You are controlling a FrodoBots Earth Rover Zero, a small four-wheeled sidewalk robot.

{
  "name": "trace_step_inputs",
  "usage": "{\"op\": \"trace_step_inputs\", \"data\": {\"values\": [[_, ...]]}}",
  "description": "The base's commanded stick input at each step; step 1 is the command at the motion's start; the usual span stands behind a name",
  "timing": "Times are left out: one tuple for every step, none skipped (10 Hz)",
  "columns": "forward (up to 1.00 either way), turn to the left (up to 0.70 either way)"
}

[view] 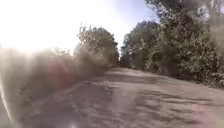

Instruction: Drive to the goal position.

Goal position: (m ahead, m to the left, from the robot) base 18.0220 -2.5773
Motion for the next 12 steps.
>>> {"op": "trace_step_inputs", "data": {"values": [[0.7, 0.0], [0.7, 0.0], [0.7, 0.0], [0.7, 0.0], [0.7, 0.0], [0.7, 0.0], [0.7, 0.0], [0.7, 0.0], [0.7, 0.0], [0.7, 0.0], [0.7, 0.0], [0.7, 0.0]]}}
